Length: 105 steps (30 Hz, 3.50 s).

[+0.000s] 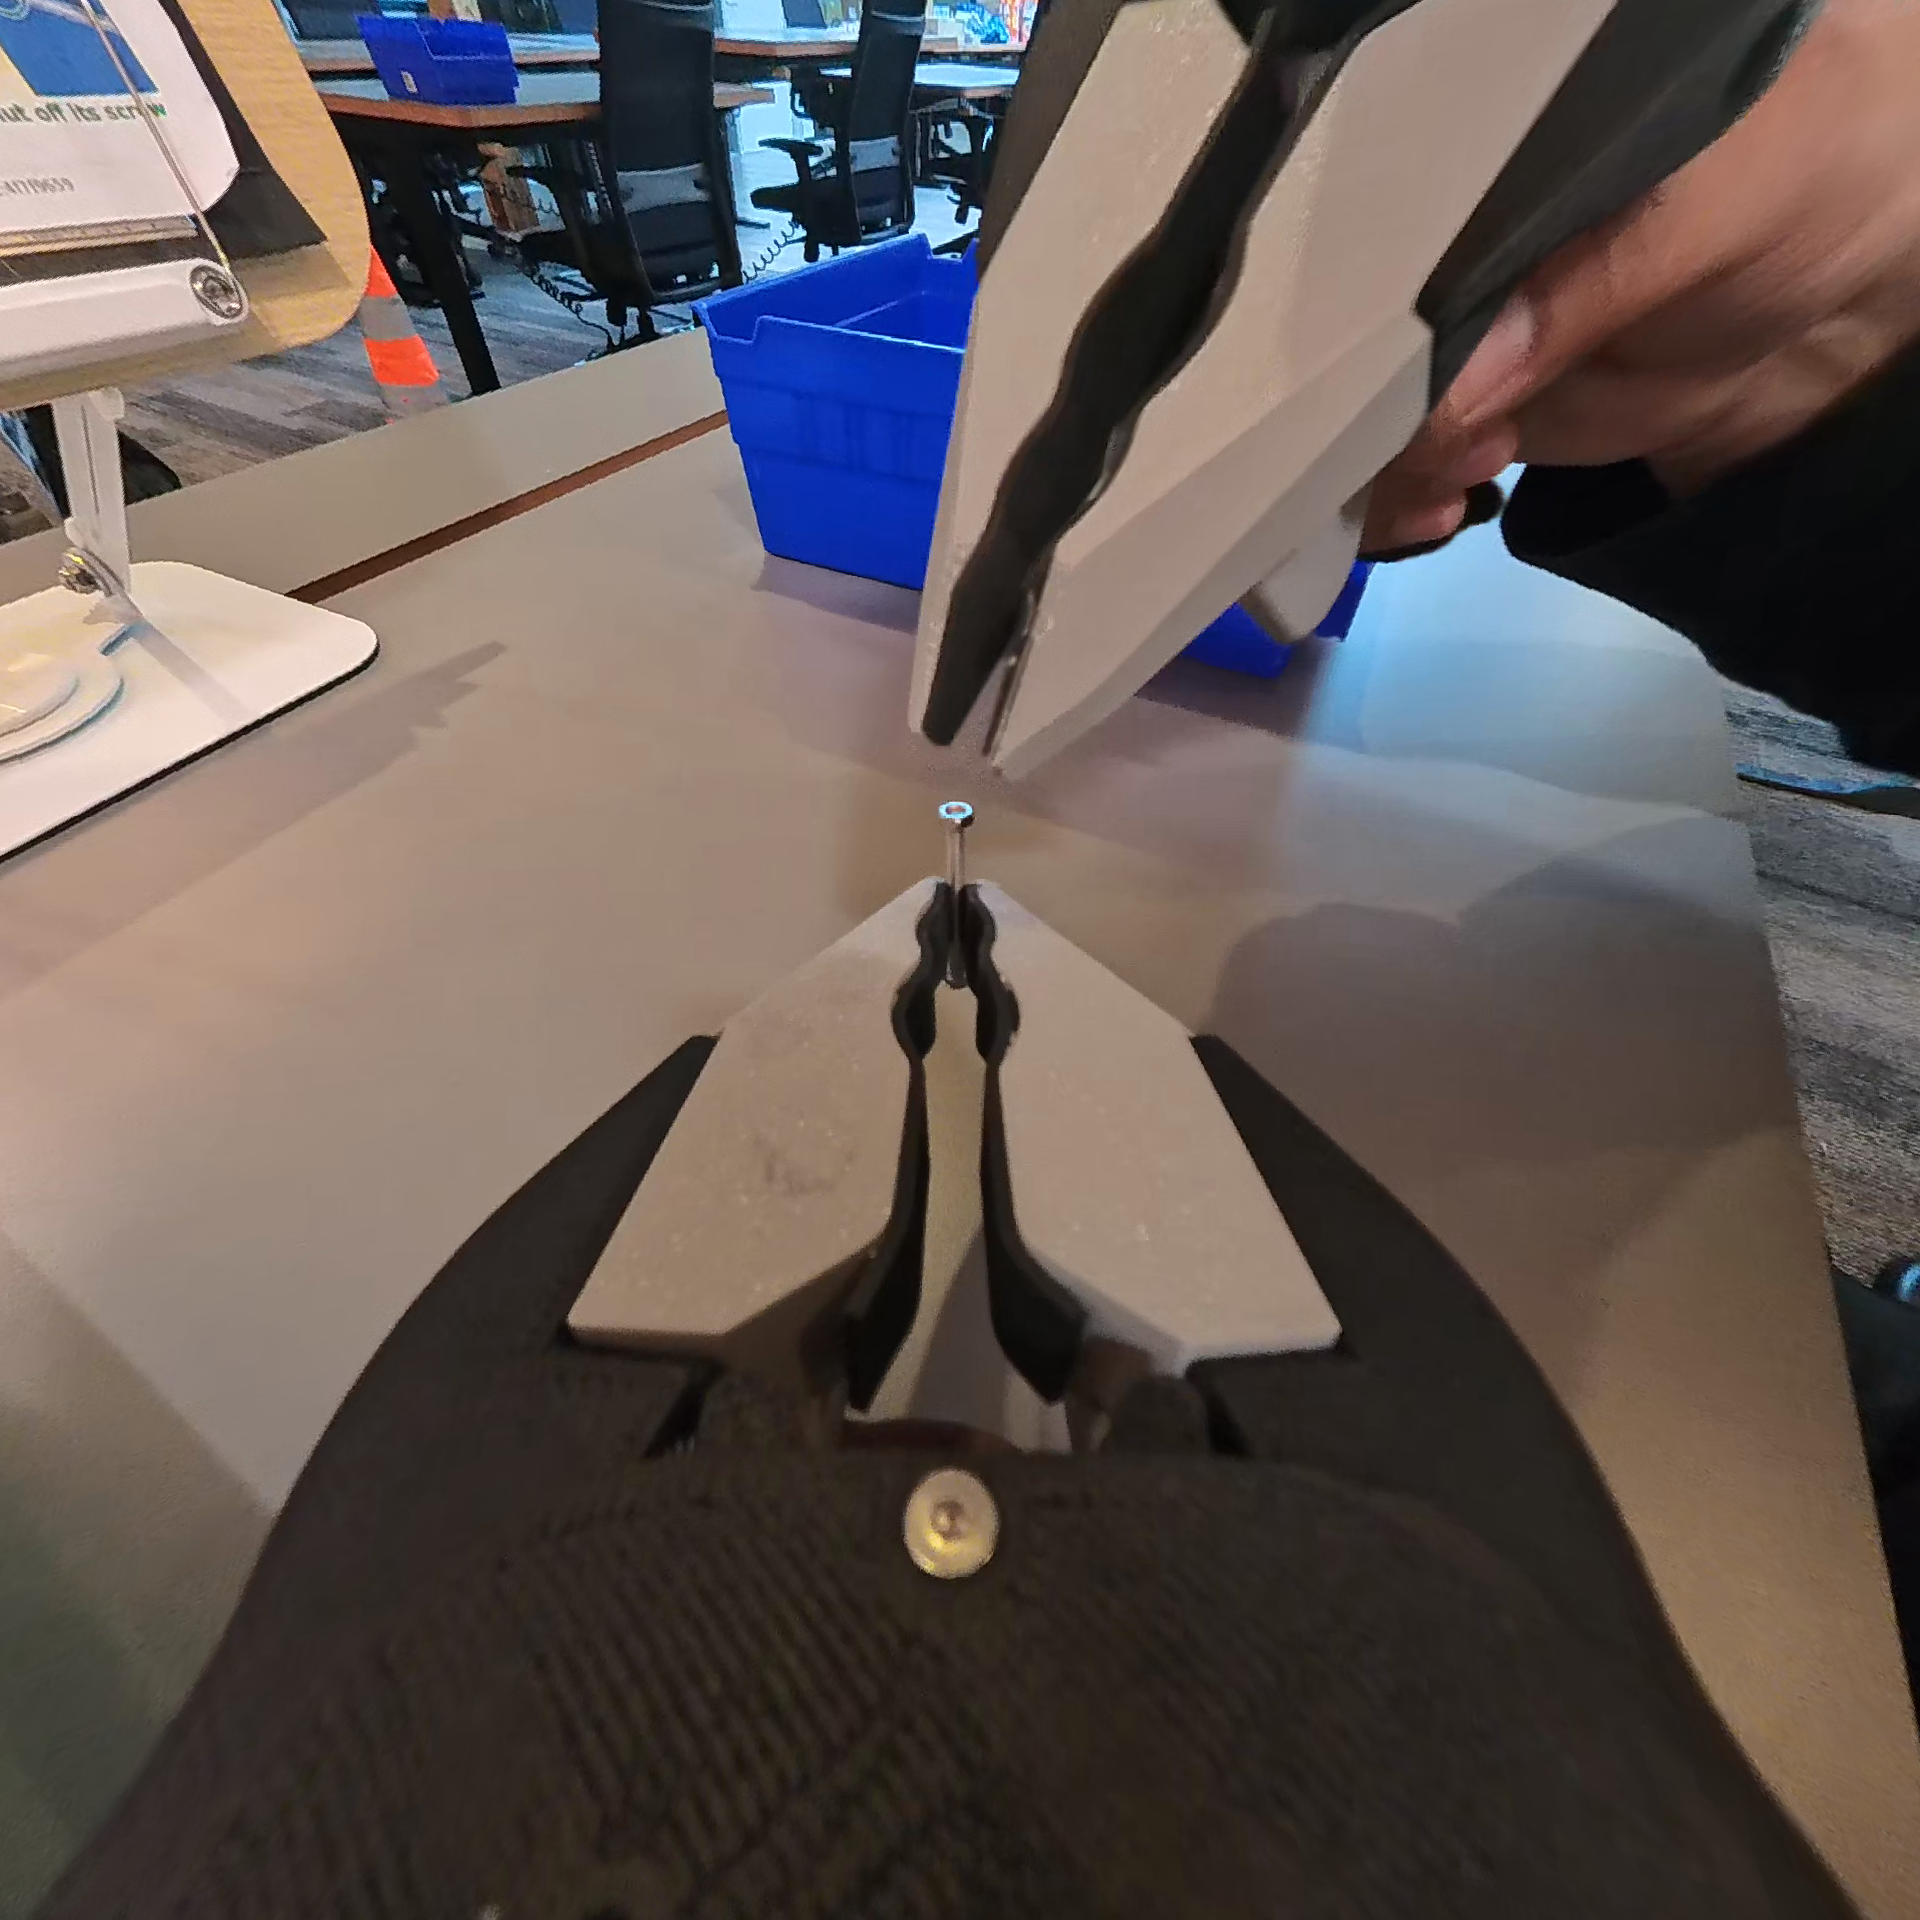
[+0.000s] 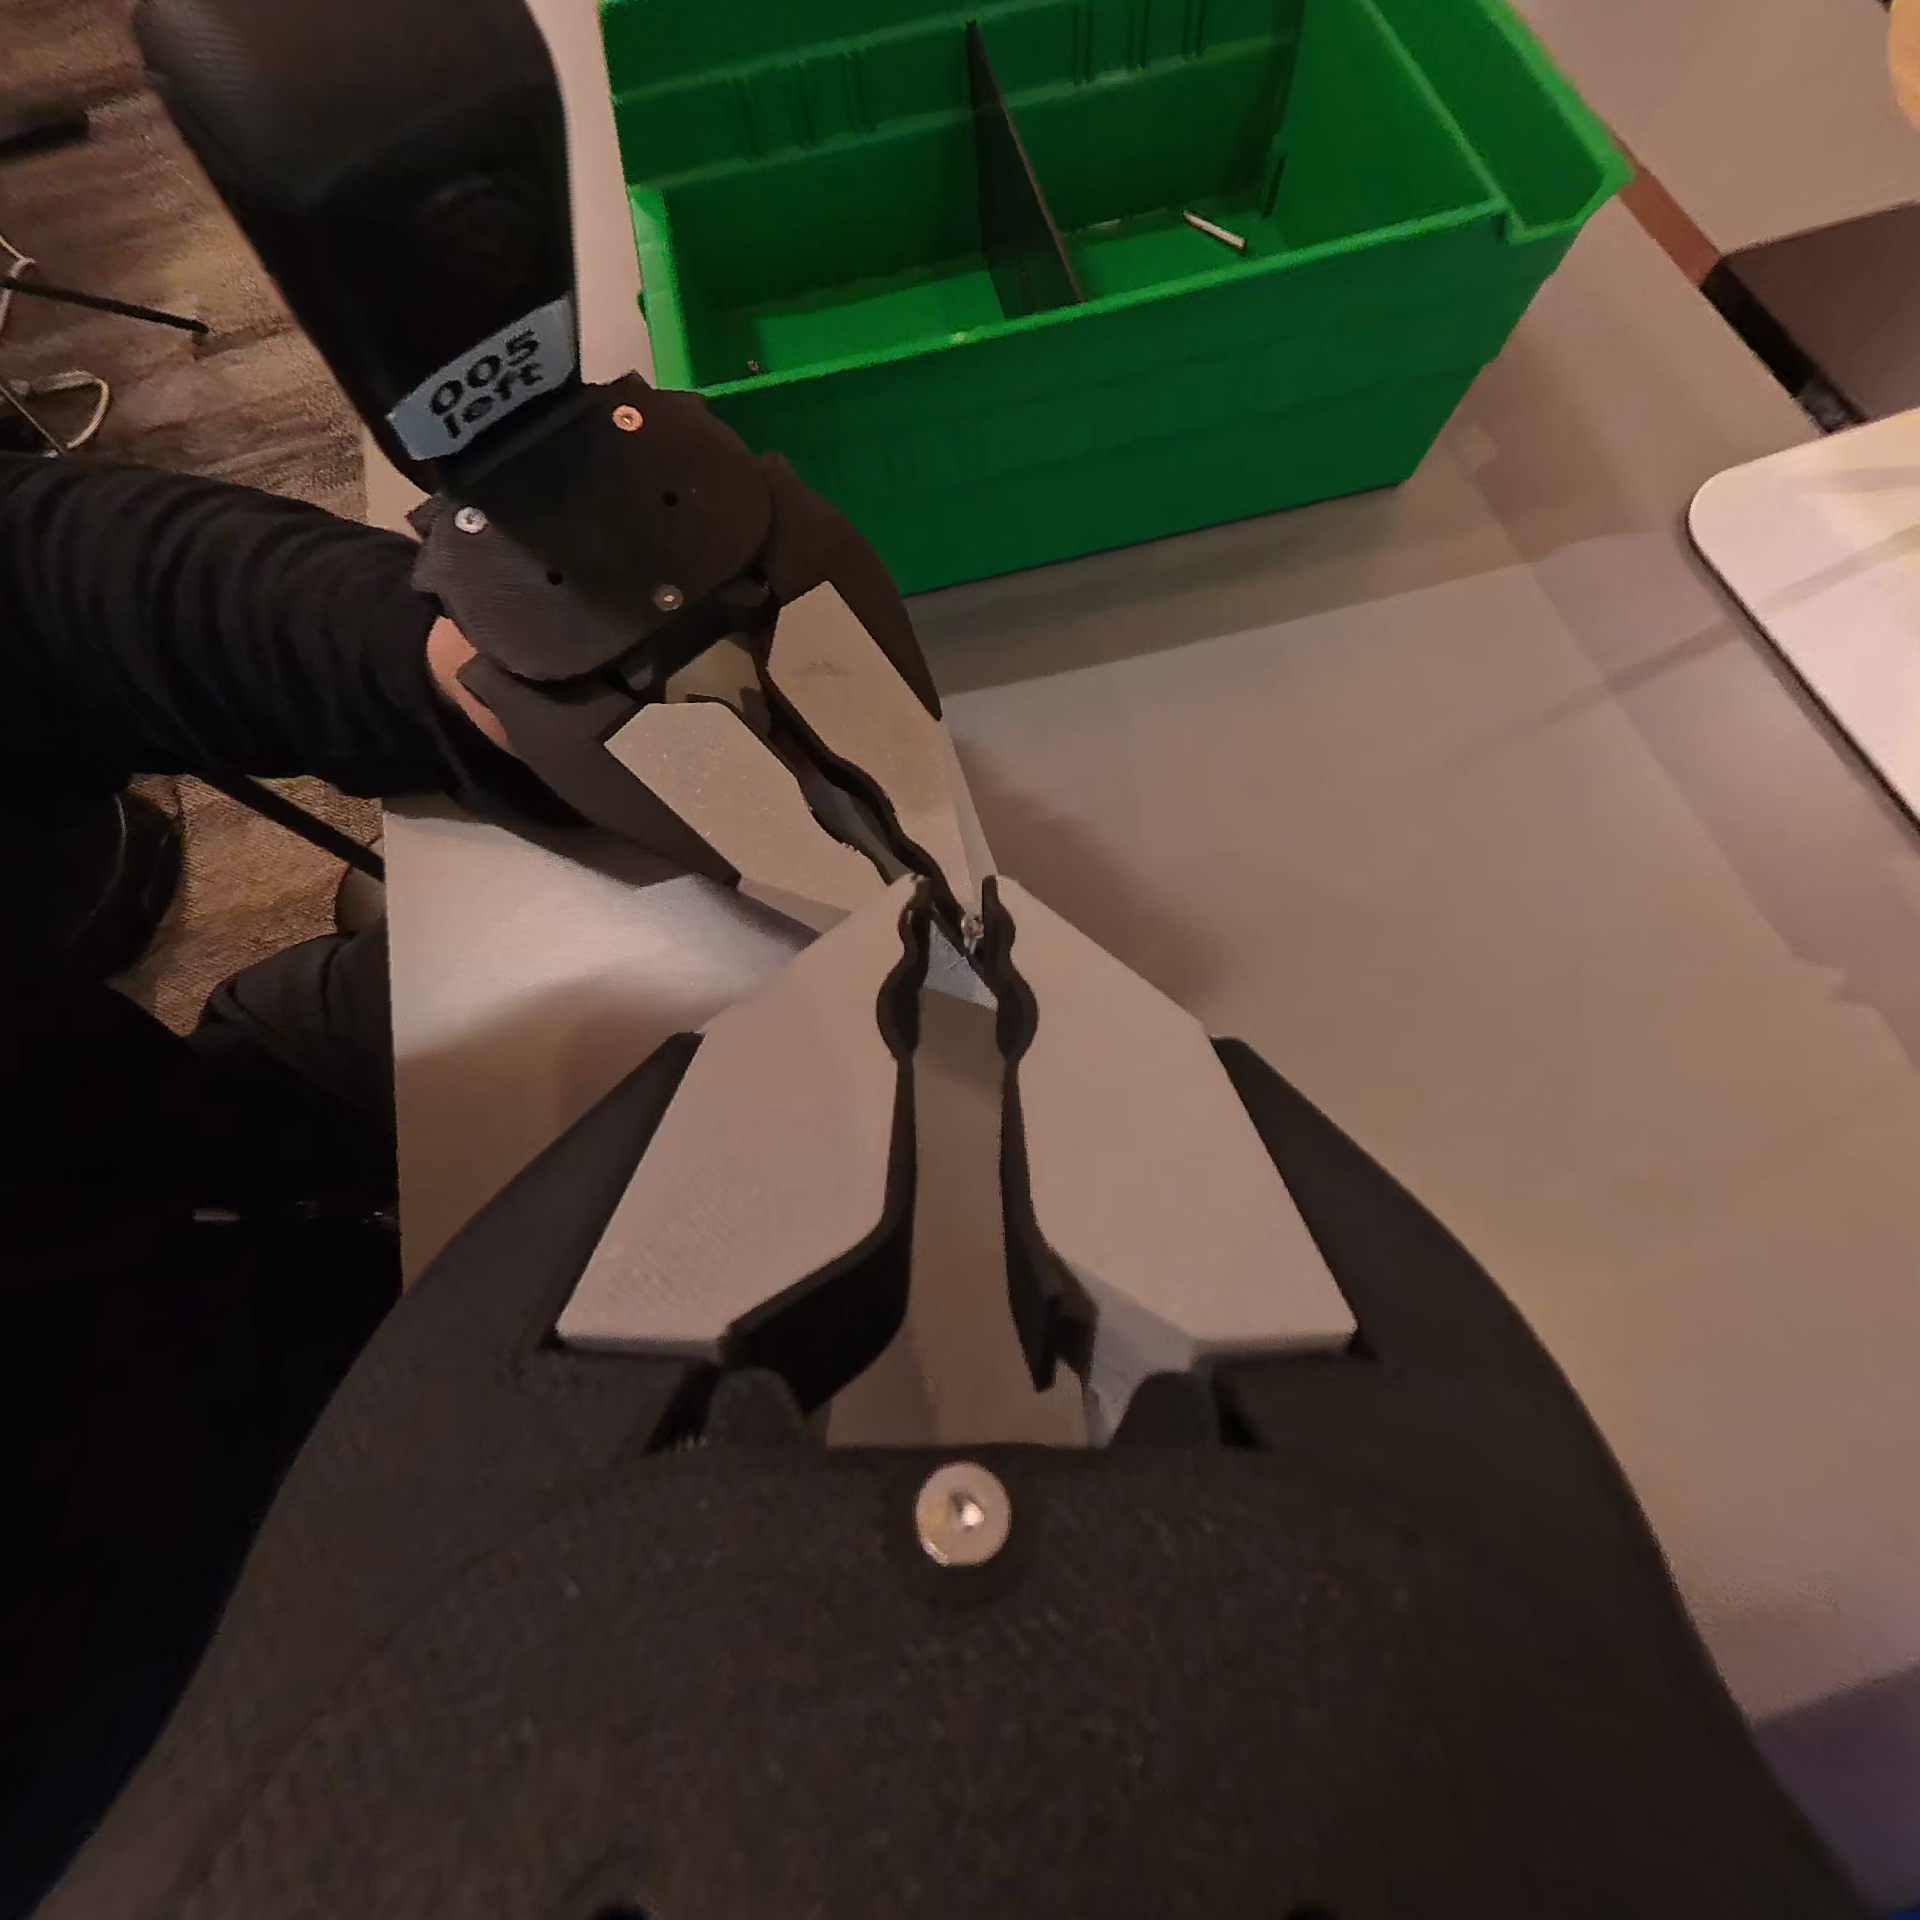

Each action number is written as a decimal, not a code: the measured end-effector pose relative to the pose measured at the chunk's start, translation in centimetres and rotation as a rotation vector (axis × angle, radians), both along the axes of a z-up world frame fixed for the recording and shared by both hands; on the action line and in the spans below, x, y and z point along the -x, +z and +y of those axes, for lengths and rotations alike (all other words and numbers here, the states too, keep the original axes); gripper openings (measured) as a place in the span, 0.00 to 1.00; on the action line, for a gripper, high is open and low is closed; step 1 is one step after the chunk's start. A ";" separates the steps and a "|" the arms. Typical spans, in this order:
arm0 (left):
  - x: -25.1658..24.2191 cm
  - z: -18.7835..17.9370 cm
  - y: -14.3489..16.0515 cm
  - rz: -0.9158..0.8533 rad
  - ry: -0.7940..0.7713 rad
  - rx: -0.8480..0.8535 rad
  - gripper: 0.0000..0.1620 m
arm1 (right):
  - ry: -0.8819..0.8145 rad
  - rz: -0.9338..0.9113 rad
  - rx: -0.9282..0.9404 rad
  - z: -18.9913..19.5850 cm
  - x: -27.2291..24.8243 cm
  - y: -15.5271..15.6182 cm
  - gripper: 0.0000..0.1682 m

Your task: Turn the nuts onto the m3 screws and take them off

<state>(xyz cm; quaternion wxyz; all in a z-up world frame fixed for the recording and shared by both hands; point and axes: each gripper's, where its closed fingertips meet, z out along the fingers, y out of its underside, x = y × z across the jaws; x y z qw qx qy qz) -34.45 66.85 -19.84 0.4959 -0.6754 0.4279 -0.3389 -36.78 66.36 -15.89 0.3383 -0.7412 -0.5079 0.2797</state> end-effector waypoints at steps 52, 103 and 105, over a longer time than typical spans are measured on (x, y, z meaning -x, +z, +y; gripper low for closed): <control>-1.4 -4.8 4.1 -0.195 -0.266 -0.112 0.00 | 0.390 0.417 -0.202 -4.9 -0.8 2.7 0.03; -1.1 -3.1 3.5 -0.140 -0.144 -0.137 0.00 | 0.103 0.358 -0.267 -3.0 -0.6 2.0 0.01; -1.1 -3.1 3.4 -0.140 -0.143 -0.134 0.00 | 0.095 0.357 -0.269 -3.0 -0.6 2.0 0.01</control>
